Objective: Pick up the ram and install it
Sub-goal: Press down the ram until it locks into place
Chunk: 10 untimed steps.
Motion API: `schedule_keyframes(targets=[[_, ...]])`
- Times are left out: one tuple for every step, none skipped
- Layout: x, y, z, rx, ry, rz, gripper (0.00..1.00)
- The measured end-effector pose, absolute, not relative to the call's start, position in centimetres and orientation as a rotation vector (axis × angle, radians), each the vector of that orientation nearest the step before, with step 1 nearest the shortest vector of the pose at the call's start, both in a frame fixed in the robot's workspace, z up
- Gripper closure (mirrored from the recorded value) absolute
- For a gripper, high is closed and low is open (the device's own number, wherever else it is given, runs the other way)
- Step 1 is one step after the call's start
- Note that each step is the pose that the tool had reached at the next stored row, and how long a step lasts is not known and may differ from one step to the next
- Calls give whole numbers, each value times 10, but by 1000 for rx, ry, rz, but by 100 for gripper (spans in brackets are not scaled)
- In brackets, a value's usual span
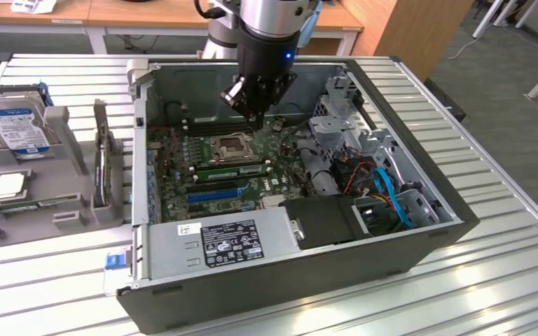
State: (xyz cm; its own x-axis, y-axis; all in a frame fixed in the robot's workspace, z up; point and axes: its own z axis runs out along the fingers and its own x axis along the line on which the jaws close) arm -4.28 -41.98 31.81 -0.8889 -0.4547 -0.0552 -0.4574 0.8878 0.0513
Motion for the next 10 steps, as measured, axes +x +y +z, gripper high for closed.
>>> schedule_keyframes(targets=[[-43, -420, 318, -705, 3017, 97, 90], [-43, -420, 318, -685, 3021, 97, 90], [-43, -420, 318, -666, 3026, 97, 90], [-43, -420, 318, -649, 3032, 97, 90], [-43, -420, 318, -635, 3039, 99, 90], [-43, -420, 318, -623, 3047, 100, 90], [-43, -420, 318, -612, 3055, 102, 90], [-43, -420, 318, -602, 3062, 104, 90], [-43, -420, 318, -592, 3071, 106, 90], [-43, -420, 318, -582, 3079, 108, 90]])
